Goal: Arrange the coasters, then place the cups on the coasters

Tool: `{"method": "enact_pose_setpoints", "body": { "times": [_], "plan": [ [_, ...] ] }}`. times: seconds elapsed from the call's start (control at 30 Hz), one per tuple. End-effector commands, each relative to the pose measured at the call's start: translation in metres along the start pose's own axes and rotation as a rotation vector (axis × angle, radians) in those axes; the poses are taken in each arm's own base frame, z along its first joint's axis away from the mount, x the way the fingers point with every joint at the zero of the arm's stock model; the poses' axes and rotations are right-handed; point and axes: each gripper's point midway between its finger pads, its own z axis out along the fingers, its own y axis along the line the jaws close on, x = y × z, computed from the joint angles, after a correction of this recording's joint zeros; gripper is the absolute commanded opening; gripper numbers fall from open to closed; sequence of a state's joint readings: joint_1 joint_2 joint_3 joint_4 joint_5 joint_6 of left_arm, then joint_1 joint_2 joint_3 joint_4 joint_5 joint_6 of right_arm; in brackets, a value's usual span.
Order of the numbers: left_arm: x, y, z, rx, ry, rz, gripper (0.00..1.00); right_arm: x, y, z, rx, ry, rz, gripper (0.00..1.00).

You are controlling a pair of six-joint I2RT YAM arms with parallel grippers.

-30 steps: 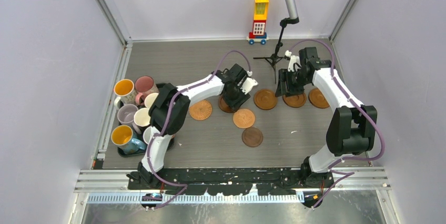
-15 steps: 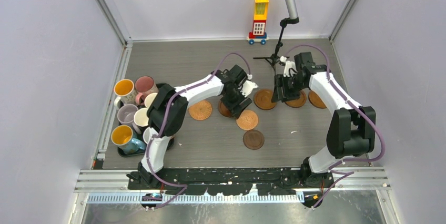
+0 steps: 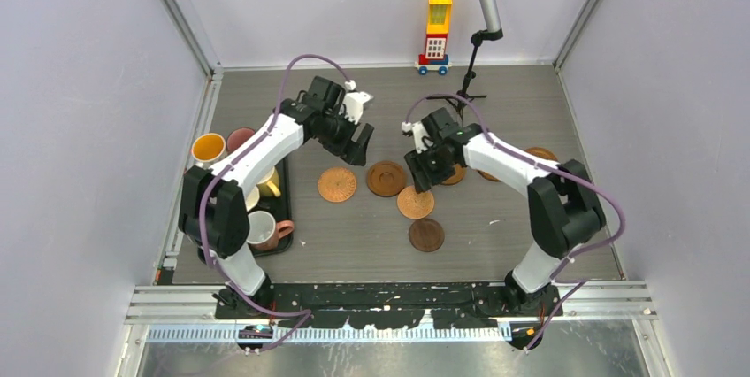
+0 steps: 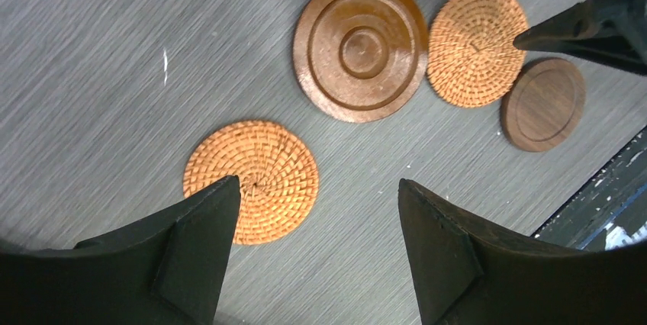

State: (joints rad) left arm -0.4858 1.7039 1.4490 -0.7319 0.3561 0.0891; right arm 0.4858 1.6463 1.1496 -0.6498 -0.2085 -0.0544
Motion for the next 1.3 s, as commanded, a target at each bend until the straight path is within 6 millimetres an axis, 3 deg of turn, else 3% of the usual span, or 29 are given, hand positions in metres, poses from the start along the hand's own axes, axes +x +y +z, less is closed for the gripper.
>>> {"method": "enact_pose_setpoints", "body": {
  "times": [0.0, 0.13, 0.3, 0.57, 0.8, 1.13, 1.27],
  "plan": [
    [-0.003, 0.01, -0.009, -0.043, -0.047, -0.018, 0.78, -0.012, -0.001, 0.019, 0.078, -0.014, -0.058, 0.55],
    [0.006, 0.026, -0.015, -0.086, -0.039, -0.058, 0.77, 0.003, 0.002, 0.033, 0.098, 0.056, -0.076, 0.52],
    [0.017, 0.045, -0.022, -0.122, -0.042, -0.104, 0.77, 0.033, -0.006, 0.036, 0.138, 0.146, -0.105, 0.49],
    [0.061, 0.078, -0.021, -0.229, 0.115, -0.011, 0.72, 0.087, -0.028, 0.016, 0.233, 0.267, -0.135, 0.42],
    [0.097, 0.089, -0.008, -0.237, 0.248, 0.068, 0.67, 0.103, -0.052, -0.009, 0.294, 0.295, -0.148, 0.38],
    [0.084, 0.086, 0.025, -0.217, 0.229, 0.177, 0.64, 0.137, -0.082, -0.033, 0.327, 0.36, -0.105, 0.36],
    [0.089, 0.082, 0.042, -0.197, 0.258, 0.237, 0.63, 0.149, -0.095, -0.044, 0.339, 0.377, -0.068, 0.36]
  ]
}}
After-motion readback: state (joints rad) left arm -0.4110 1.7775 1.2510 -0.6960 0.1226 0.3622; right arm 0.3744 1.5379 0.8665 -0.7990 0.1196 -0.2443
